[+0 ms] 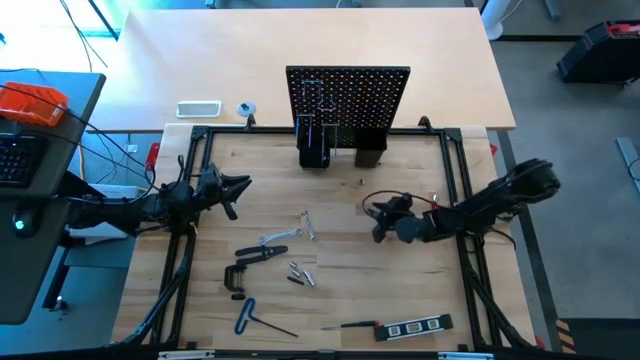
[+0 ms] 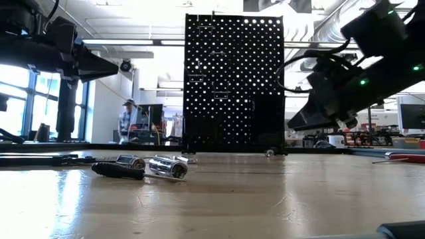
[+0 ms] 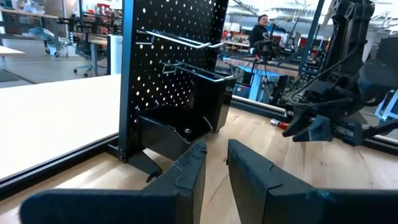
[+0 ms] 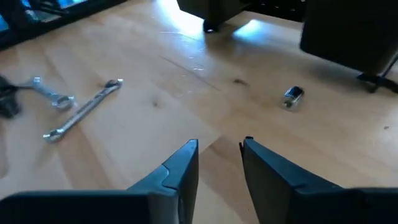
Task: Hang tools onto peg board
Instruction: Put the socket into the left bin on the pegboard
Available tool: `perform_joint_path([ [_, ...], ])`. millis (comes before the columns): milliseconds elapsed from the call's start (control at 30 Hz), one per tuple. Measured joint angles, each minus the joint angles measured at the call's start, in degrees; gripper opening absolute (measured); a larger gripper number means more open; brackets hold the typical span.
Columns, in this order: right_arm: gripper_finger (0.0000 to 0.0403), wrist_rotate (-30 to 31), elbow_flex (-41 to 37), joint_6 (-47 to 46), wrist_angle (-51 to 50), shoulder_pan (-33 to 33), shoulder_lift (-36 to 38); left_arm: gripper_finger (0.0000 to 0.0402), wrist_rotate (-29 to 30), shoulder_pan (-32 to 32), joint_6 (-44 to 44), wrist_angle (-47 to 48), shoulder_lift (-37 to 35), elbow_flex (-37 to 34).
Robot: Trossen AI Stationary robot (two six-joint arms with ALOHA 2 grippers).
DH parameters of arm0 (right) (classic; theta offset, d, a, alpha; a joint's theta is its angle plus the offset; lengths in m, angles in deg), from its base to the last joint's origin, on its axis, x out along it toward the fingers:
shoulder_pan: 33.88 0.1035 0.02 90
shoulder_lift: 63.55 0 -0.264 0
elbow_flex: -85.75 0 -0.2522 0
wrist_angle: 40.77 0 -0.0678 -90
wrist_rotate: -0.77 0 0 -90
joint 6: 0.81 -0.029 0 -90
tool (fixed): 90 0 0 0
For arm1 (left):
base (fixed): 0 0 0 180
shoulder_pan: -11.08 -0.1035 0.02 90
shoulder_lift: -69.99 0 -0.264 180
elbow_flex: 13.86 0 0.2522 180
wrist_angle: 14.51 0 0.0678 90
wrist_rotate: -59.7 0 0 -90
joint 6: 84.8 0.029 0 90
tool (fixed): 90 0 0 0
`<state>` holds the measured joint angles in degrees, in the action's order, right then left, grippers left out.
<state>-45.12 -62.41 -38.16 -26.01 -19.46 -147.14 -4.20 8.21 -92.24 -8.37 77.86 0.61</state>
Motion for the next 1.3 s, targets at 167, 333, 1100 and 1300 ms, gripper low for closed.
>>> perform_joint_path([
  [167,0.0181,0.0,2.9,1.7,0.2,-2.6,-2.2,0.006,0.0,0.0,0.0,0.1,0.0,0.0],
  [333,0.0203,0.3,5.0,1.4,0.0,-5.7,-7.4,0.006,0.0,0.0,0.0,0.0,0.0,0.0],
  [1100,0.0204,4.2,16.4,-3.4,-3.7,-16.4,-25.1,0.006,0.0,0.0,0.0,0.1,0.0,0.0],
  [1300,0.0204,3.3,16.4,-2.8,-2.7,-18.8,-25.1,0.006,0.0,0.0,0.1,0.0,0.0,0.0],
])
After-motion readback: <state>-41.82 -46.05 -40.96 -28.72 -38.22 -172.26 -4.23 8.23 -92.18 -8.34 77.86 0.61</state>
